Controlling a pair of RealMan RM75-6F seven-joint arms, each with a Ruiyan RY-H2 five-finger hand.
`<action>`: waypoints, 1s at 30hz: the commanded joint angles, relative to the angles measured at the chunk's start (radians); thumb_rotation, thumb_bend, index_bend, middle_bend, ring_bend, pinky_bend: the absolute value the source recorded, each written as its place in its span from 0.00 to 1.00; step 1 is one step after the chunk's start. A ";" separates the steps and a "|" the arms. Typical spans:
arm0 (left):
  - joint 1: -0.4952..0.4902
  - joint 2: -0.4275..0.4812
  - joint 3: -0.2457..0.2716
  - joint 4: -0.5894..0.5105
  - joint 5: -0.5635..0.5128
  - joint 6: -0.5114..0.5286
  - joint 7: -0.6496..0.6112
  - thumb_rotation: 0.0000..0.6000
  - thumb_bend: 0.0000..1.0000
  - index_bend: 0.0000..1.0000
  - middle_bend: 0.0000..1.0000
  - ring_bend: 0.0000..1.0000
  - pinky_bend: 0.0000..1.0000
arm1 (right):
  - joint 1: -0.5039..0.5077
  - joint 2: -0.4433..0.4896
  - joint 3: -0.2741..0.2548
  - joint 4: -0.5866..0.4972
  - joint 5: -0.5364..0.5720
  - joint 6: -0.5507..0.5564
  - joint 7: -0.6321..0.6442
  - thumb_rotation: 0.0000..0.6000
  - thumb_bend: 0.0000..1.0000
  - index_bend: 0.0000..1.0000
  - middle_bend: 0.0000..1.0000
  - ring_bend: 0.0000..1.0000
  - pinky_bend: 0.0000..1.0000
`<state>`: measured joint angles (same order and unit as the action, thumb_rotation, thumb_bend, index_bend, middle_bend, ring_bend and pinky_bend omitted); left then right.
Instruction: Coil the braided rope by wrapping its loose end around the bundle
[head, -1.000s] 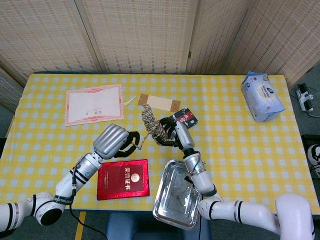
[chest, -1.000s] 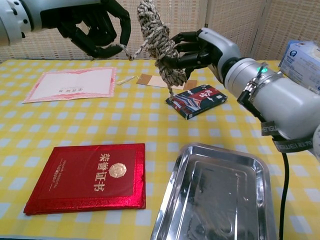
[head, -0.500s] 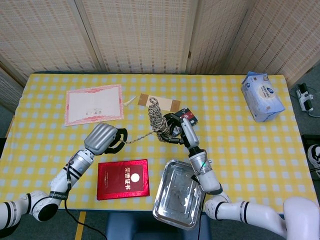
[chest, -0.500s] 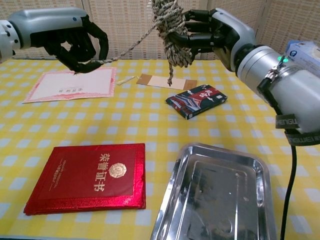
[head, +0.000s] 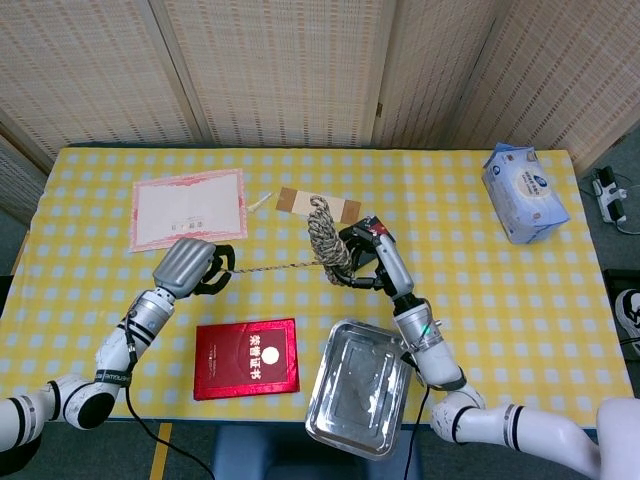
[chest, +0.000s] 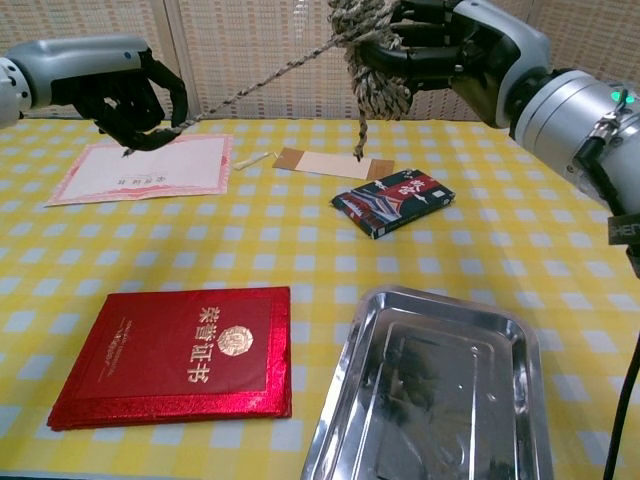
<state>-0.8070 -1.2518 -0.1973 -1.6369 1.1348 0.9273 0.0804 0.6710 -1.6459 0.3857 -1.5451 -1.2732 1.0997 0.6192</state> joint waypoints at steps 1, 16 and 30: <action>0.002 -0.004 -0.002 0.010 -0.005 -0.004 -0.003 1.00 0.50 0.64 0.92 0.85 0.78 | -0.009 0.016 -0.003 -0.016 -0.003 -0.001 0.006 1.00 0.58 0.88 0.77 0.80 0.64; 0.013 -0.002 -0.005 -0.005 -0.012 0.008 0.022 1.00 0.43 0.44 0.79 0.71 0.77 | -0.023 0.064 -0.010 -0.047 -0.003 0.000 -0.027 1.00 0.58 0.89 0.77 0.80 0.64; 0.117 0.054 0.012 -0.023 0.021 0.139 -0.001 1.00 0.26 0.02 0.10 0.09 0.24 | -0.030 0.119 -0.024 -0.067 0.040 -0.024 -0.146 1.00 0.58 0.89 0.77 0.80 0.64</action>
<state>-0.7207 -1.2037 -0.1956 -1.6708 1.1383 1.0237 0.0724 0.6424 -1.5318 0.3632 -1.6090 -1.2375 1.0801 0.4787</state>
